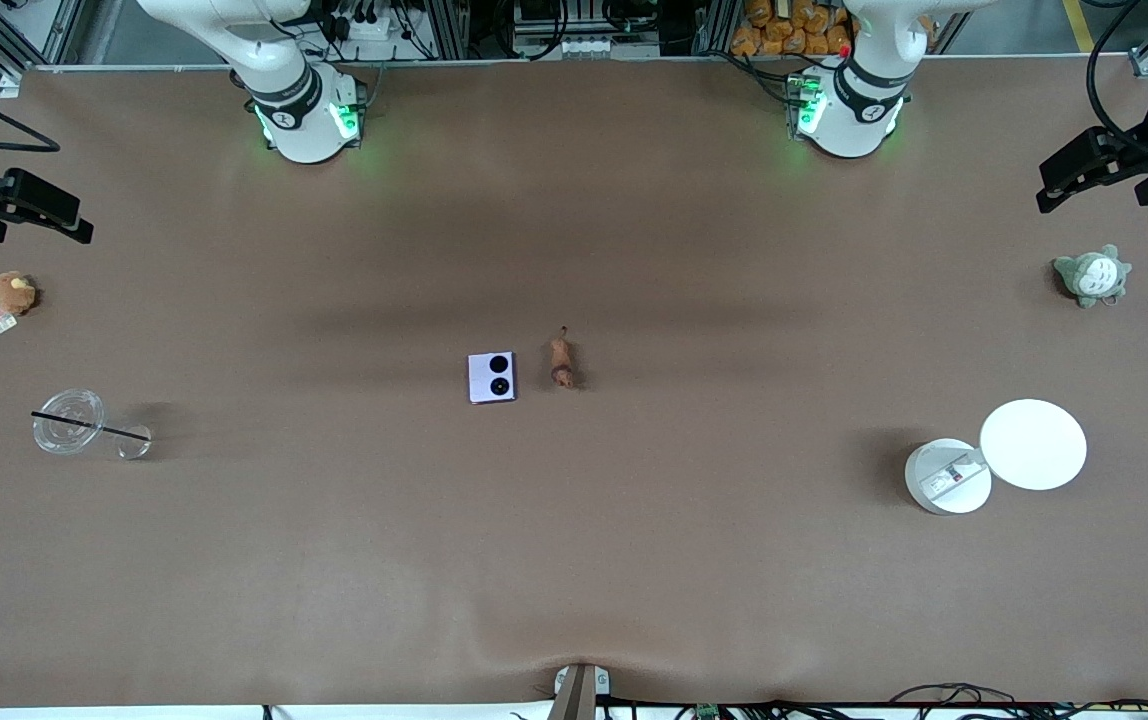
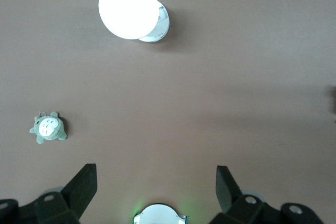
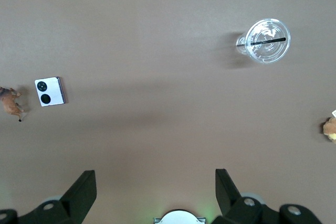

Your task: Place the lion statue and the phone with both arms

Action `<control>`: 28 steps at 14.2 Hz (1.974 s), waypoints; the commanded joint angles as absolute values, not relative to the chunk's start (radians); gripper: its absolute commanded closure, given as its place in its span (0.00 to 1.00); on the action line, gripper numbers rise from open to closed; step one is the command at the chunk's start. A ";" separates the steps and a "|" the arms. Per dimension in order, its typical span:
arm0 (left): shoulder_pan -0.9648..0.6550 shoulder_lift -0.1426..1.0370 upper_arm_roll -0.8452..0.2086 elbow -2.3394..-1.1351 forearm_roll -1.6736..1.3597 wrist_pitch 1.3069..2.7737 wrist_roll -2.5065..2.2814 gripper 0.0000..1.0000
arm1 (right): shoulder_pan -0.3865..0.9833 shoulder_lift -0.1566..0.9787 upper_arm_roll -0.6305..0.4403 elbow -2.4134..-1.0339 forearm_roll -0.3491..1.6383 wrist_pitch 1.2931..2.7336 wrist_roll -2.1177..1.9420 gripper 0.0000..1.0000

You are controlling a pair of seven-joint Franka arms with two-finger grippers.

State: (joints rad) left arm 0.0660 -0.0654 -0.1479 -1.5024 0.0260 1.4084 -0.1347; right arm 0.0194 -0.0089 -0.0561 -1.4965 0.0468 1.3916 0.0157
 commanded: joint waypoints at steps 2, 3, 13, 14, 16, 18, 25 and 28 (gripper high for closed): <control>0.058 -0.058 -0.138 -1.480 0.031 1.393 -0.120 0.00 | 0.003 -0.012 -0.043 -1.497 0.054 1.384 0.015 0.00; 0.058 -0.058 -0.134 -1.480 0.031 1.393 -0.120 0.00 | 0.003 -0.012 -0.044 -1.497 0.055 1.382 0.015 0.00; 0.058 -0.060 -0.133 -1.482 0.015 1.370 -0.127 0.00 | 0.002 -0.011 -0.044 -1.497 0.058 1.384 0.008 0.00; 0.057 -0.058 -0.133 -1.482 0.015 1.370 -0.126 0.00 | 0.002 -0.009 -0.044 -1.497 0.058 1.385 0.008 0.00; 0.060 -0.060 -0.133 -1.482 0.015 1.370 -0.126 0.00 | -0.003 -0.009 -0.046 -1.499 0.058 1.381 0.005 0.00; 0.060 -0.061 -0.133 -1.482 0.015 1.370 -0.126 0.00 | -0.015 -0.008 -0.046 -1.497 0.060 1.384 0.003 0.00; 0.037 -0.003 -0.236 -1.480 0.014 1.377 -0.217 0.00 | -0.008 -0.008 -0.044 -1.497 0.061 1.388 0.005 0.00; 0.022 0.136 -0.330 -1.392 0.017 1.405 -0.386 0.00 | -0.009 -0.006 -0.044 -1.497 0.061 1.388 0.005 0.00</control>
